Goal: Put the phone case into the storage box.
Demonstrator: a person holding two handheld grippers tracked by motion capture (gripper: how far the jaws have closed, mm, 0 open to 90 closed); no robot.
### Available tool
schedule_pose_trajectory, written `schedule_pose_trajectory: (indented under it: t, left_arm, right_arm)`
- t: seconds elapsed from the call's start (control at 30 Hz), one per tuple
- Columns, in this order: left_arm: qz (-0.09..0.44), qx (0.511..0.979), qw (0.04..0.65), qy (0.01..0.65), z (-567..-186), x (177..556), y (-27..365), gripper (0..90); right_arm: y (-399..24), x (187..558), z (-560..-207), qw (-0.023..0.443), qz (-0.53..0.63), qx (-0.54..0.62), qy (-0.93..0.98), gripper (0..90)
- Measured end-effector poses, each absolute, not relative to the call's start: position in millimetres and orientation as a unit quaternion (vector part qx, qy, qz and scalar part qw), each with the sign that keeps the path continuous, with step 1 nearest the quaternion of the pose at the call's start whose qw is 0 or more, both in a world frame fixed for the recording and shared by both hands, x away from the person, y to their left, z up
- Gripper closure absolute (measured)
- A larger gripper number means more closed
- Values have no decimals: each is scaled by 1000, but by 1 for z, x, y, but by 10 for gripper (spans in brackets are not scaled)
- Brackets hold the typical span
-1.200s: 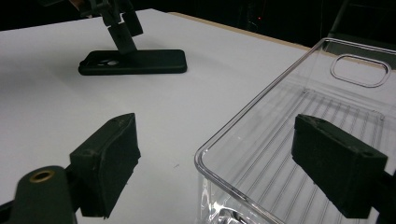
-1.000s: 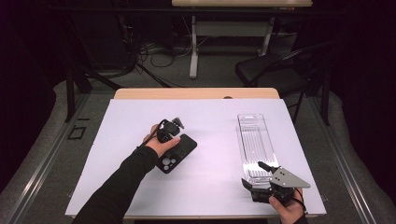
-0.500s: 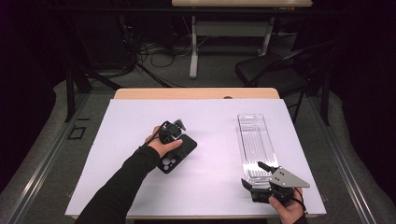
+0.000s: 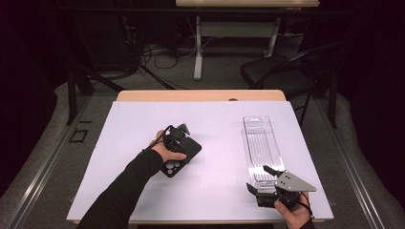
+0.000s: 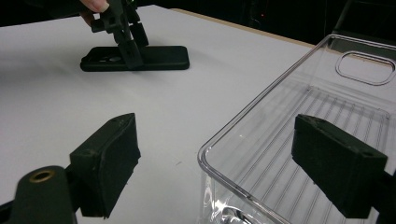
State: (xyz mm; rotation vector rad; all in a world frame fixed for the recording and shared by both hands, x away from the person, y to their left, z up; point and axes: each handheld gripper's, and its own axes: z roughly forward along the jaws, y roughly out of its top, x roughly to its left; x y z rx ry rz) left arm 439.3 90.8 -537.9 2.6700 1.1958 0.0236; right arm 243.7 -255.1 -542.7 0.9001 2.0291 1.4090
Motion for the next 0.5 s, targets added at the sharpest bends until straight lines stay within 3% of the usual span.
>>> schedule_pose_trajectory:
  t: [0.5]
  left_arm:
    - [12, 912, 91, 399, -539, 439, 88, 15]
  right_arm:
    - [-254, 244, -543, 251, 517, 331, 749, 142]
